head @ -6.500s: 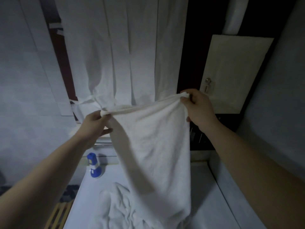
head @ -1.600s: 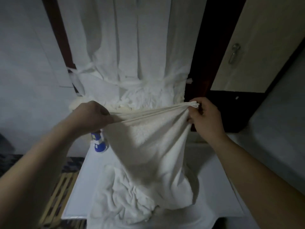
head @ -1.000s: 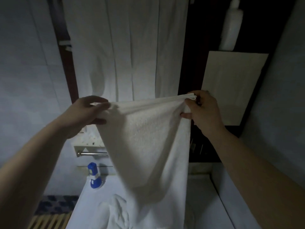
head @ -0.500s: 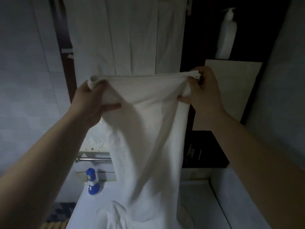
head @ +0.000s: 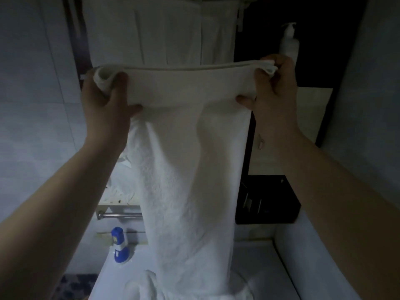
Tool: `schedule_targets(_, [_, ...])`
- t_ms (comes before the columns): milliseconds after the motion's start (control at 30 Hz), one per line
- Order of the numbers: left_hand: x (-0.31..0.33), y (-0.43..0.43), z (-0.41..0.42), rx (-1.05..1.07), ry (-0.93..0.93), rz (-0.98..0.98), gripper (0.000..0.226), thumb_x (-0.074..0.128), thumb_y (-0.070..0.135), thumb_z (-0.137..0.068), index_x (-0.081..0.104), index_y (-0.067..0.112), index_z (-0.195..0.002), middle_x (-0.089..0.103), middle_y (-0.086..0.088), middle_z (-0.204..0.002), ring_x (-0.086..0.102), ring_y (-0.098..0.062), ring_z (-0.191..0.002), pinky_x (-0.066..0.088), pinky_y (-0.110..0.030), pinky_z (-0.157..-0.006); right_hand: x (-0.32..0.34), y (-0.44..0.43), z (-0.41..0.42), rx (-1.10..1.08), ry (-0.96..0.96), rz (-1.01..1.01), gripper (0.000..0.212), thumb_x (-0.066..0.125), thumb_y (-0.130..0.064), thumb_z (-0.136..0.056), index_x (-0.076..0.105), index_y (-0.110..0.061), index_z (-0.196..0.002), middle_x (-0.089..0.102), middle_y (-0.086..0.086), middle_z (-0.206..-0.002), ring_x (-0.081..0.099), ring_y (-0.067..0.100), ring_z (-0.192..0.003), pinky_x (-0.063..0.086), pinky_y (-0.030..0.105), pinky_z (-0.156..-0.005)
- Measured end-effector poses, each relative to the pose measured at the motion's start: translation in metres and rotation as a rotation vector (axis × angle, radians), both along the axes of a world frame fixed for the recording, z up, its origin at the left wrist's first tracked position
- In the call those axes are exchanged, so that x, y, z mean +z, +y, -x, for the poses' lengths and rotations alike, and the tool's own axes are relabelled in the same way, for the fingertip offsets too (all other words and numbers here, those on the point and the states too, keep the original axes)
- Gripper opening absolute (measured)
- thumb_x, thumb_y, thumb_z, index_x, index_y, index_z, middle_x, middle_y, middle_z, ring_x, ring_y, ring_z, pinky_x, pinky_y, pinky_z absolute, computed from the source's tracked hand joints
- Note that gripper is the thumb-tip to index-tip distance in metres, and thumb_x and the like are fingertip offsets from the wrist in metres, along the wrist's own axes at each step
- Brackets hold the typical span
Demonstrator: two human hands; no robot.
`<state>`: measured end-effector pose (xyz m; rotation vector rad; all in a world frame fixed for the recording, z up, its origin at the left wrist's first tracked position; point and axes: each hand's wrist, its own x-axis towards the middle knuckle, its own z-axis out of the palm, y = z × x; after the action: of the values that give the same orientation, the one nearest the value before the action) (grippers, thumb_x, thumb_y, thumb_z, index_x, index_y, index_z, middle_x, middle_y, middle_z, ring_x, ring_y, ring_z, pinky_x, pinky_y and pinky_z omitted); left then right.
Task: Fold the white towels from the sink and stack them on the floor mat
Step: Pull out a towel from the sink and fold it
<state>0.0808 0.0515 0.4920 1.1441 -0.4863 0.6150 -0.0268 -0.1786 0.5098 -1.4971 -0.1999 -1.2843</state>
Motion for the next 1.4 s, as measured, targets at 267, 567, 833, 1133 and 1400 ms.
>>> schedule_targets(267, [-0.016, 0.008, -0.010, -0.030, 0.039, -0.059, 0.013, 0.062, 0.026, -0.092, 0.060, 0.021, -0.104, 0.062, 0.000, -0.103, 0.065, -0.018, -0.100, 0.063, -0.049, -0.069, -0.018, -0.005, -0.007, -0.003, 0.093, -0.023, 0.018, 0.051, -0.010, -0.099, 0.053, -0.027, -0.096, 0.061, -0.021, -0.087, 0.060, -0.007, -0.079, 0.057, 0.063, -0.071])
schedule_targets(567, [-0.073, 0.029, -0.019, -0.002, 0.153, -0.307, 0.021, 0.060, 0.027, -0.098, 0.058, 0.014, -0.114, 0.058, 0.001, -0.109, 0.062, -0.021, -0.103, 0.063, -0.042, -0.065, -0.067, -0.008, -0.004, -0.088, 0.368, 0.009, 0.015, 0.055, -0.024, -0.099, 0.055, -0.038, -0.094, 0.059, -0.009, -0.099, 0.061, 0.013, -0.091, 0.060, 0.040, -0.052])
schedule_targets(833, [-0.101, 0.047, 0.003, 0.079, 0.163, -0.397, 0.006, 0.062, 0.024, -0.097, 0.064, 0.019, -0.099, 0.062, 0.002, -0.091, 0.067, -0.016, -0.085, 0.062, -0.041, -0.056, -0.107, -0.009, 0.008, -0.146, 0.435, 0.130, 0.009, 0.052, -0.027, -0.097, 0.056, -0.035, -0.095, 0.063, -0.010, -0.091, 0.062, 0.009, -0.085, 0.055, 0.040, -0.079])
schedule_targets(1133, [-0.114, 0.048, 0.044, 0.101, 0.211, -0.383, 0.006, 0.061, 0.022, -0.097, 0.065, 0.027, -0.095, 0.063, 0.001, -0.094, 0.067, -0.016, -0.089, 0.063, -0.039, -0.058, -0.123, -0.004, 0.036, -0.061, 0.450, 0.102, 0.017, 0.050, -0.018, -0.098, 0.054, -0.035, -0.093, 0.060, -0.015, -0.087, 0.056, -0.009, -0.074, 0.047, 0.015, -0.072])
schedule_targets(1400, [-0.124, 0.059, 0.062, 0.071, 0.223, -0.408, 0.017, 0.062, 0.025, -0.093, 0.065, 0.011, -0.102, 0.063, -0.022, -0.103, 0.068, -0.034, -0.095, 0.063, -0.046, -0.060, -0.134, 0.010, 0.075, -0.062, 0.494, 0.057, 0.016, 0.052, -0.018, -0.097, 0.057, -0.032, -0.093, 0.062, -0.010, -0.092, 0.059, 0.005, -0.085, 0.049, 0.029, -0.084])
